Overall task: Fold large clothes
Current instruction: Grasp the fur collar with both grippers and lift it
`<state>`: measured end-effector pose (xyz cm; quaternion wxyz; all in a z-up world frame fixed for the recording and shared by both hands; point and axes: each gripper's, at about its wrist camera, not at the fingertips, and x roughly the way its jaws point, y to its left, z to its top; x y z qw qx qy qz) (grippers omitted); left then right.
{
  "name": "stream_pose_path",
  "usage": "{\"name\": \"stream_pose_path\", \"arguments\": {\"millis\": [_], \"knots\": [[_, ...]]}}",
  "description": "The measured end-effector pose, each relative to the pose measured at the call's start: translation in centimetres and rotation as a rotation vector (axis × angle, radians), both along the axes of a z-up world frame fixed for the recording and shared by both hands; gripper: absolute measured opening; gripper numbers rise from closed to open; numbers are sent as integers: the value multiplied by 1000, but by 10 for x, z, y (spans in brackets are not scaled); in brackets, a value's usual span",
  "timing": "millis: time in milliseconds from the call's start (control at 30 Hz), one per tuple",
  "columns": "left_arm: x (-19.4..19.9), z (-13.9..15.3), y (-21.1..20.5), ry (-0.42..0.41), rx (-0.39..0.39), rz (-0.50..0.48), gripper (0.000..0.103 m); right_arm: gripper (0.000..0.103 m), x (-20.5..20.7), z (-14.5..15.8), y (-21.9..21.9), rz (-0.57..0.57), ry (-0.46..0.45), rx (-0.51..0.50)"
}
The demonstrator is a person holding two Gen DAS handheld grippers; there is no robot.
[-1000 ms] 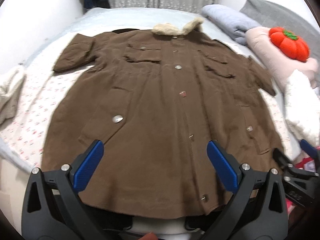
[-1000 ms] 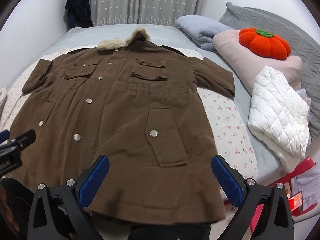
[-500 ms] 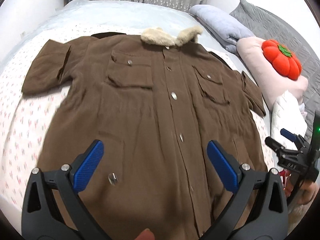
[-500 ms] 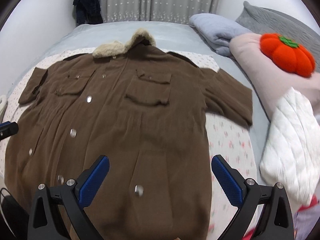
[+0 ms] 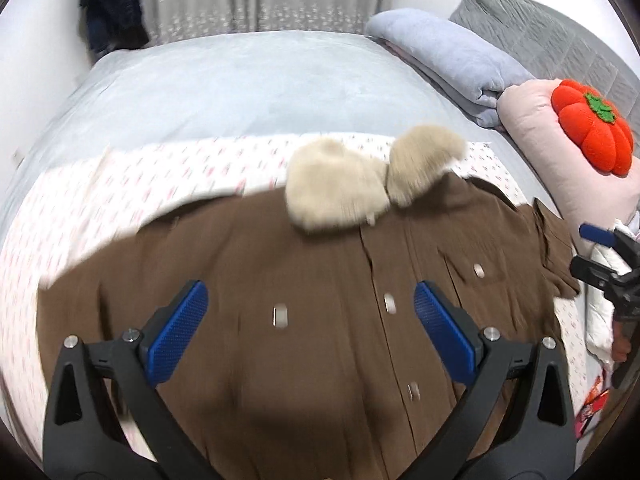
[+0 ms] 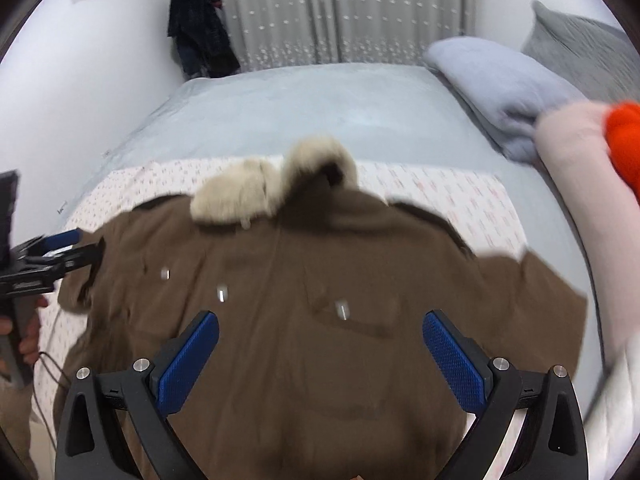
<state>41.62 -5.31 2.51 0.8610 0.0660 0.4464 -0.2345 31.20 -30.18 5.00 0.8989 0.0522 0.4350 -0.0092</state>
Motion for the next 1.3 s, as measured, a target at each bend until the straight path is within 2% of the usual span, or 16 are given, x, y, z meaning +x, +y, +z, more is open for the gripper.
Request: {"name": "stream_pose_path", "arguments": {"millis": [200,333,433,500,567,600,667,700,767,833,900,1000,1100,1200,1233,1300], "knots": [[95,-23,-58,5,8,-86,103,97,105,3,9,75,-2,-10],[149,-55,-95,9,77,-91,91,84,168,-12,9,89,29,4],[178,-80,-110,89,54,-101,89,75,206,-34,1,78,65,54],[188,-95,-116,145,39,-94,78,73,221,-41,-2,64,69,77],[189,-110,-114,223,-9,-98,53,72,234,-58,-9,50,100,112],[185,-113,-113,237,-23,-103,48,72,236,-69,-14,45,124,123],[167,-106,-102,160,-44,-107,29,71,229,-82,-21,34,146,106],[160,-99,-97,128,-77,-98,27,70,224,-88,-25,28,160,86],[147,-82,-69,77,-226,-68,22,68,209,-105,-39,-12,227,52],[124,-67,-49,1,-314,-54,20,68,193,-110,-53,-16,245,96],[101,-57,-39,-73,-335,-47,20,68,184,-101,-61,-22,236,110],[73,-43,-36,-181,-339,-36,19,69,176,-64,-62,-17,149,129],[50,-34,-30,-255,-365,-27,18,77,179,-40,-53,14,98,212],[44,-35,-29,-285,-369,-8,18,79,201,-42,-26,41,109,165],[40,-34,-26,-322,-348,24,18,79,210,-50,-16,31,127,122],[49,-36,-25,-328,-356,52,18,79,220,-69,-3,23,174,81]]}}
